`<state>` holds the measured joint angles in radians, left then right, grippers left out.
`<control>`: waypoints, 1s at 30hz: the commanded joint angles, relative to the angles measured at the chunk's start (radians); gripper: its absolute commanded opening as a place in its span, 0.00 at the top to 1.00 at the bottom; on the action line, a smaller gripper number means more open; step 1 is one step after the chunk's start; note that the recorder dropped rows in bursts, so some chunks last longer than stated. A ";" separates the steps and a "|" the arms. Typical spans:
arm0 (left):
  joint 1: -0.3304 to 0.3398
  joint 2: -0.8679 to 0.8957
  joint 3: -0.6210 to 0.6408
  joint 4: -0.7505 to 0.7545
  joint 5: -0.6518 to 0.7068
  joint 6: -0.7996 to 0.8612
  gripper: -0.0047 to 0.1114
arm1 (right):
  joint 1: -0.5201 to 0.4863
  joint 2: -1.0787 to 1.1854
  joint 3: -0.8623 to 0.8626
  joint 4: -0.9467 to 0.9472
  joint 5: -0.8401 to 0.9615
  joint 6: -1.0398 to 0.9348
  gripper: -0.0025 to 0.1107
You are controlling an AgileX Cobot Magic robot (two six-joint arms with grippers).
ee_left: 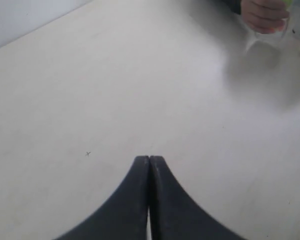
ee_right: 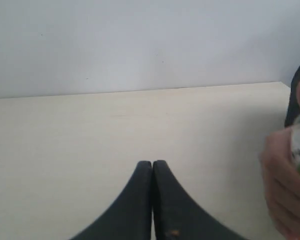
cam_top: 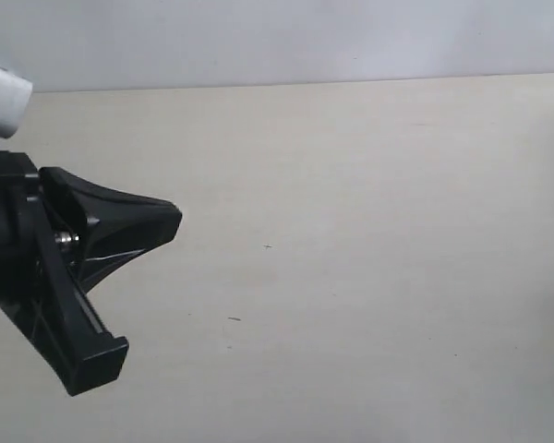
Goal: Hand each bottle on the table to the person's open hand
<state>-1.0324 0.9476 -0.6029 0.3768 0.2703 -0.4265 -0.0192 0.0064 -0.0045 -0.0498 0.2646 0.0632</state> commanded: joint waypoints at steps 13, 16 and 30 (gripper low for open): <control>-0.004 -0.016 0.018 0.006 0.031 0.003 0.96 | -0.005 -0.006 0.005 -0.002 -0.006 0.002 0.98; -0.004 -0.016 0.018 0.006 0.034 0.003 0.96 | -0.005 -0.006 0.005 -0.002 -0.006 0.002 0.98; 0.450 -0.237 0.018 -0.096 0.042 -0.003 0.96 | -0.005 -0.006 0.005 -0.002 -0.006 0.002 0.98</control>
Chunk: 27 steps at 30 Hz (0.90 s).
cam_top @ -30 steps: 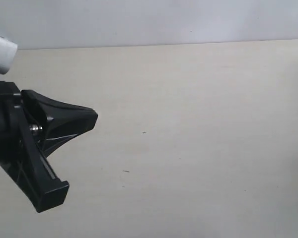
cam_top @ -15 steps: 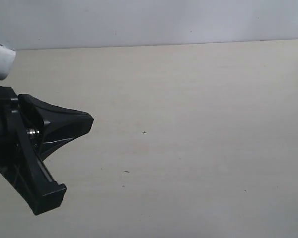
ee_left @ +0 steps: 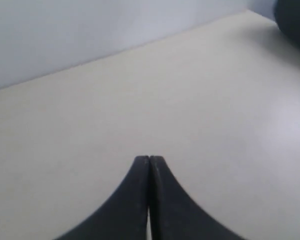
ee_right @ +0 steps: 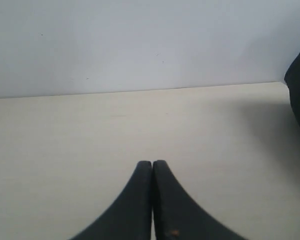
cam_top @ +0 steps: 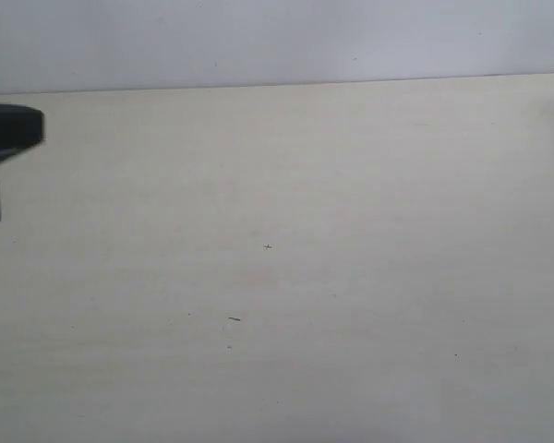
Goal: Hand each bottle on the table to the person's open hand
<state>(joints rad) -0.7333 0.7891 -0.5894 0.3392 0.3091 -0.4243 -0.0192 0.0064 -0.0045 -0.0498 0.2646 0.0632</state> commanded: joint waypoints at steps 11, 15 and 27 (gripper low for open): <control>0.651 -0.580 0.088 -0.061 0.112 -0.023 0.96 | -0.005 -0.006 0.005 -0.002 -0.006 0.002 0.98; 0.664 -0.743 0.240 -0.033 0.099 -0.021 0.96 | -0.005 -0.006 0.005 -0.002 -0.006 0.002 0.98; 0.664 -0.789 0.482 -0.007 -0.005 -0.024 0.96 | -0.005 -0.006 0.005 -0.002 -0.006 0.002 0.98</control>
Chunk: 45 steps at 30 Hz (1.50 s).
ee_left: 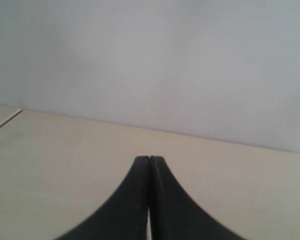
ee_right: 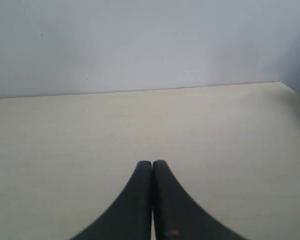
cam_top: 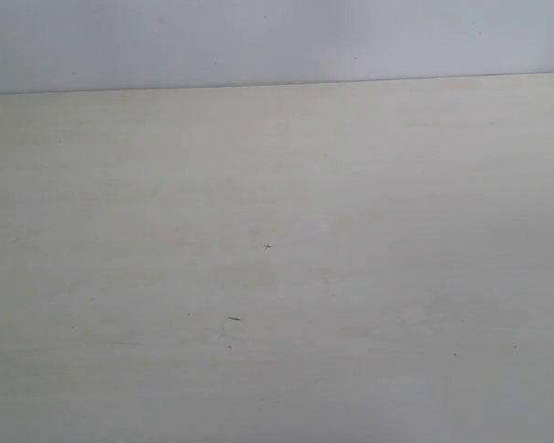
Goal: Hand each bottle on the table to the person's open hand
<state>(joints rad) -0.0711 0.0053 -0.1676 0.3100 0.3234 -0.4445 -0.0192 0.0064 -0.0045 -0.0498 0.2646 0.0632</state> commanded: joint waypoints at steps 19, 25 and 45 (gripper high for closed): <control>0.002 -0.005 0.168 0.029 0.059 -0.004 0.96 | -0.005 -0.006 0.005 -0.002 -0.012 0.002 0.98; 0.002 -0.005 0.168 0.029 0.059 -0.004 0.96 | -0.005 -0.006 0.005 -0.002 -0.012 0.002 0.98; 0.002 -0.005 0.168 0.029 0.059 -0.004 0.96 | -0.005 -0.006 0.005 -0.002 -0.012 0.002 0.98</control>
